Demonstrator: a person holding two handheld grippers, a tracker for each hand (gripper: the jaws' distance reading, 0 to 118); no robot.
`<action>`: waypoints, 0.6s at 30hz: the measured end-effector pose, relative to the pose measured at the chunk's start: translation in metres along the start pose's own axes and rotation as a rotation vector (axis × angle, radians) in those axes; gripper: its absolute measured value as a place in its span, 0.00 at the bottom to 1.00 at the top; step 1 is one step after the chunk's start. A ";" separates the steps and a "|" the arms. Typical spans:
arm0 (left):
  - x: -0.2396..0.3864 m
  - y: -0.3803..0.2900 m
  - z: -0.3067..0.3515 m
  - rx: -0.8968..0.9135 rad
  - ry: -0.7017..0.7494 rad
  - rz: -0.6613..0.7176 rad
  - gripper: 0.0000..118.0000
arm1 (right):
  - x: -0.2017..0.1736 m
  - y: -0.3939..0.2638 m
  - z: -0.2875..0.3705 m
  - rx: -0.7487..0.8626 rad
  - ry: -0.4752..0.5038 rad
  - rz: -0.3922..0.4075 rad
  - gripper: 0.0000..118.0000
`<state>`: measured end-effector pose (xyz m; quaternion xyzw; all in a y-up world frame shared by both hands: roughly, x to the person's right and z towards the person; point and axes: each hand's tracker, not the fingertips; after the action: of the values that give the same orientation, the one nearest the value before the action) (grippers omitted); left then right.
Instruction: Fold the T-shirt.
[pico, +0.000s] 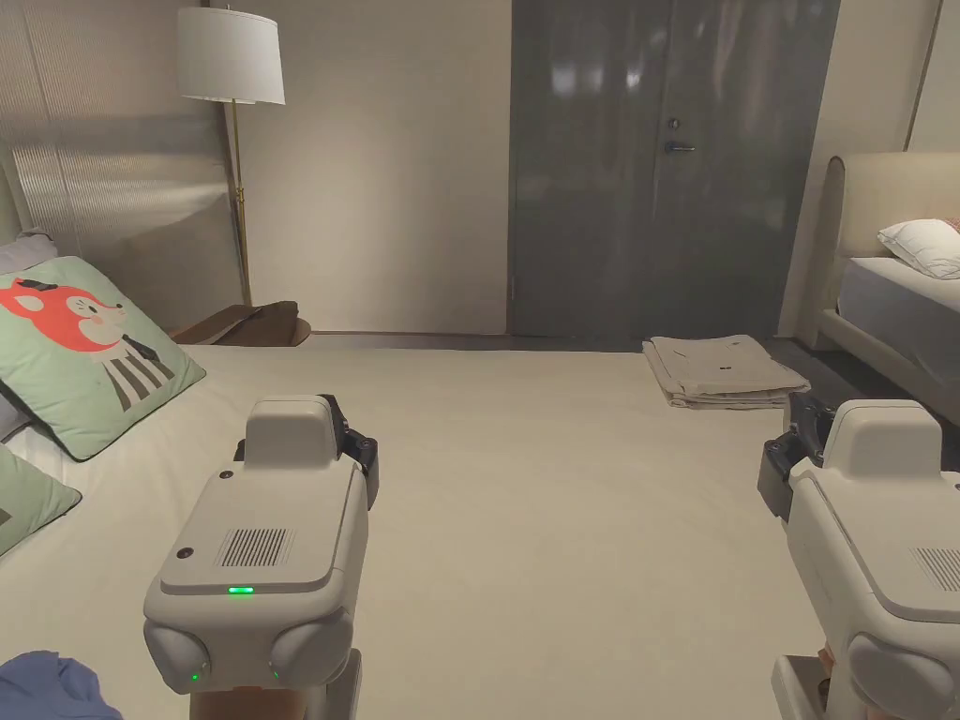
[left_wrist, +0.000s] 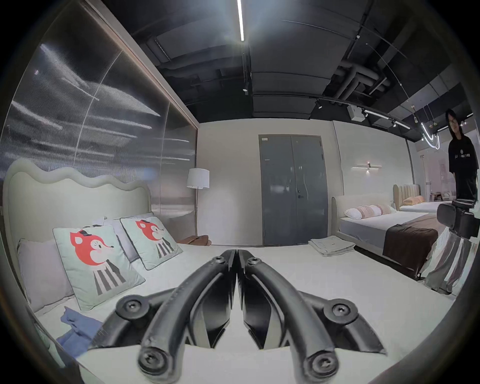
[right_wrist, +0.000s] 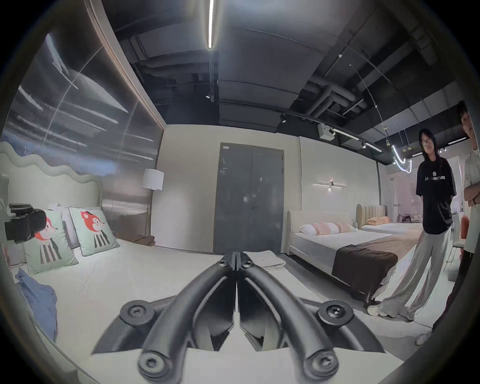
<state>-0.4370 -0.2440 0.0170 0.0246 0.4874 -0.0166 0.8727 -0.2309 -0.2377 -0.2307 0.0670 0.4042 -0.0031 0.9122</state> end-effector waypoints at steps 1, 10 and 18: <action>-0.003 0.000 0.000 0.001 0.009 0.003 0.00 | -0.003 0.000 -0.001 -0.002 0.013 -0.002 0.00; -0.077 0.008 0.031 0.008 0.208 -0.035 0.00 | -0.076 -0.002 -0.020 0.004 0.207 -0.038 0.00; -0.150 0.012 0.077 -0.007 0.405 -0.042 0.00 | -0.156 -0.004 -0.027 0.014 0.397 -0.054 0.00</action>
<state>-0.4494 -0.2362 0.1850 0.0145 0.6535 -0.0277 0.7563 -0.3560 -0.2456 -0.1336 0.0615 0.5779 -0.0171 0.8136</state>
